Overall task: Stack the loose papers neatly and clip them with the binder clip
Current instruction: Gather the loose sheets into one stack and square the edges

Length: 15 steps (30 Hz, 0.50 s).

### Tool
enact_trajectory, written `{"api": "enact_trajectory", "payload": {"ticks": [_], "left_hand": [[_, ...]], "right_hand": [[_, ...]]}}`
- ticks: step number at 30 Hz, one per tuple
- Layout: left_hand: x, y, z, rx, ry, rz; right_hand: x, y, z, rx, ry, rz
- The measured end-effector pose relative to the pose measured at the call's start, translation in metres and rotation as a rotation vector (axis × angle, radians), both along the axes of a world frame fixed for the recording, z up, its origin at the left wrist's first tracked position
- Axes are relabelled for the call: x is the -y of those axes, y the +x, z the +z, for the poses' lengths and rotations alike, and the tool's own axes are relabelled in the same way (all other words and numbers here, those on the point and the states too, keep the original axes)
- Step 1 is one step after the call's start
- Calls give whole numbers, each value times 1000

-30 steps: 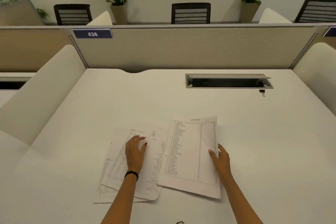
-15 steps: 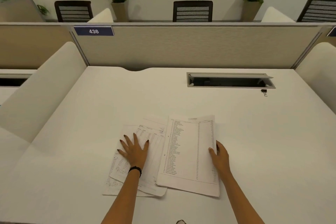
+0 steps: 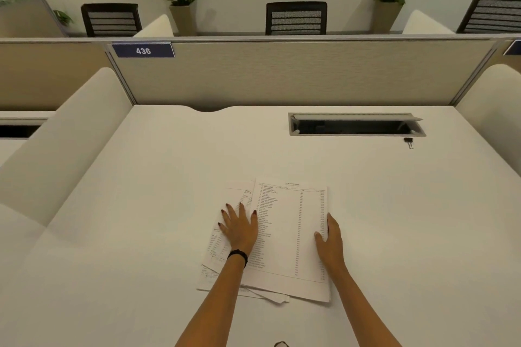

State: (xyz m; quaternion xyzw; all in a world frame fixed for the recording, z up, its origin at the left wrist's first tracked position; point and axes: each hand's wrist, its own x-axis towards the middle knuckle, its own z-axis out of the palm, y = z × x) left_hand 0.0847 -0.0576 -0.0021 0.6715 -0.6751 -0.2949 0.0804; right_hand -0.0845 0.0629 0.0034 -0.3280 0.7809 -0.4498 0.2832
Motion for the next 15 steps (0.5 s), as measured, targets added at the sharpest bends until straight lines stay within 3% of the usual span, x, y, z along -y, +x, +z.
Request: {"api": "enact_trajectory", "payload": {"ticks": [5, 10, 15], "left_hand": [[4, 18, -6, -7, -112, 82], [10, 34, -7, -268, -168, 238], [14, 33, -1, -402, -152, 246]], "right_hand": [[-2, -8, -6, -52, 11, -6], [-3, -8, -11, -114, 52, 83], [5, 2, -15, -145, 64, 123]]}}
